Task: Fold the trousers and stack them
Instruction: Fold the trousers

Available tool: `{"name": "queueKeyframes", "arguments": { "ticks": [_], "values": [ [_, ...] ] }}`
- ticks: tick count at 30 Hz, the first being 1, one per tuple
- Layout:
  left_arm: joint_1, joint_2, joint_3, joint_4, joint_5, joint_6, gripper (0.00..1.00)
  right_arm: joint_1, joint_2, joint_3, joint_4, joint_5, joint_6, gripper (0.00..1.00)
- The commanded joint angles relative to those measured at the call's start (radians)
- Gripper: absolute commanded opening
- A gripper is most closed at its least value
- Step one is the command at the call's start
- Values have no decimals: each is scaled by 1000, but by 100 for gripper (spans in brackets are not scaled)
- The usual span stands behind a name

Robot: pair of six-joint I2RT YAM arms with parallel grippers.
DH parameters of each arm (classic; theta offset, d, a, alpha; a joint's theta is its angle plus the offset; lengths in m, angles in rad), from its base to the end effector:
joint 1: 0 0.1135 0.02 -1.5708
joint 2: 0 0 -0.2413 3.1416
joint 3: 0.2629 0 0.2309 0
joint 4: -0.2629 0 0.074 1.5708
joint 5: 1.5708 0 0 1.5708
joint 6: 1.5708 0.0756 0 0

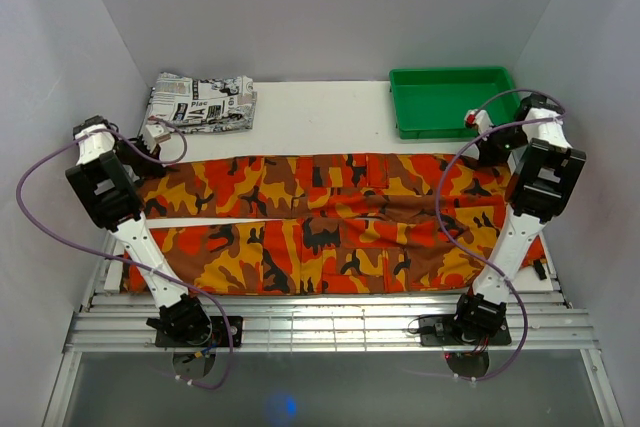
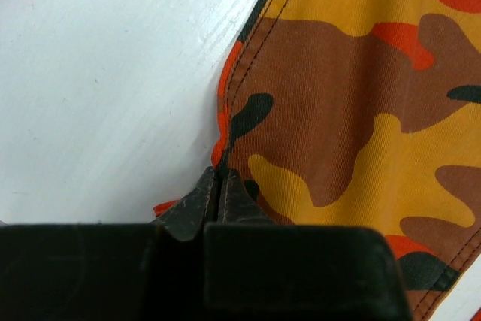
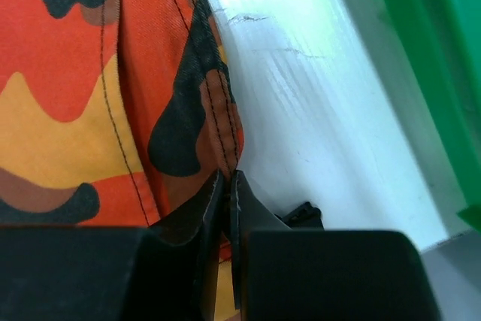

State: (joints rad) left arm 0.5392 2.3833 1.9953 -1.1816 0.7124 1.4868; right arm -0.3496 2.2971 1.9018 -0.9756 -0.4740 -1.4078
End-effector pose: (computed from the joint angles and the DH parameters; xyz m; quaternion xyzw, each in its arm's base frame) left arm 0.3896 0.1755 0.1194 0.4278 0.8339 -0.1841 0.2962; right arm 0.4226 -0.1173 0.1250 -0.5084 0.8231 0.0744 0.2418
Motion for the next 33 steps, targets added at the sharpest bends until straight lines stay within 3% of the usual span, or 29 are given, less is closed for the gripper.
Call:
{"name": "queueKeyframes", "arguments": {
  "ticks": [1, 7, 11, 15, 20, 22, 24, 27, 29, 33],
  "values": [
    [11, -33, 16, 14, 53, -92, 0, -15, -131, 57, -17, -32, -23, 8],
    [42, -220, -41, 140, 166, -164, 0, -31, -286, 25, 32, -150, 18, 8],
    [96, -352, -154, 152, 216, -128, 0, -52, -451, -88, 37, -164, -66, 8],
    [174, -519, -337, 140, 257, -14, 0, -109, -617, -313, 35, -176, -187, 8],
    [362, -765, -593, -40, 274, 312, 0, -263, -864, -614, 32, -181, -439, 8],
    [437, -815, -700, -183, 234, 518, 0, -322, -927, -741, 28, -167, -580, 8],
    [548, -878, -769, -223, 194, 564, 0, -411, -944, -803, 26, -144, -664, 8],
    [651, -949, -964, -222, -26, 731, 0, -500, -920, -876, 29, -100, -784, 8],
    [677, -952, -1076, -220, -179, 756, 0, -519, -878, -902, 37, -69, -813, 8],
    [659, -914, -1187, -62, -275, 629, 0, -513, -840, -980, 125, -12, -821, 8]
  ]
}}
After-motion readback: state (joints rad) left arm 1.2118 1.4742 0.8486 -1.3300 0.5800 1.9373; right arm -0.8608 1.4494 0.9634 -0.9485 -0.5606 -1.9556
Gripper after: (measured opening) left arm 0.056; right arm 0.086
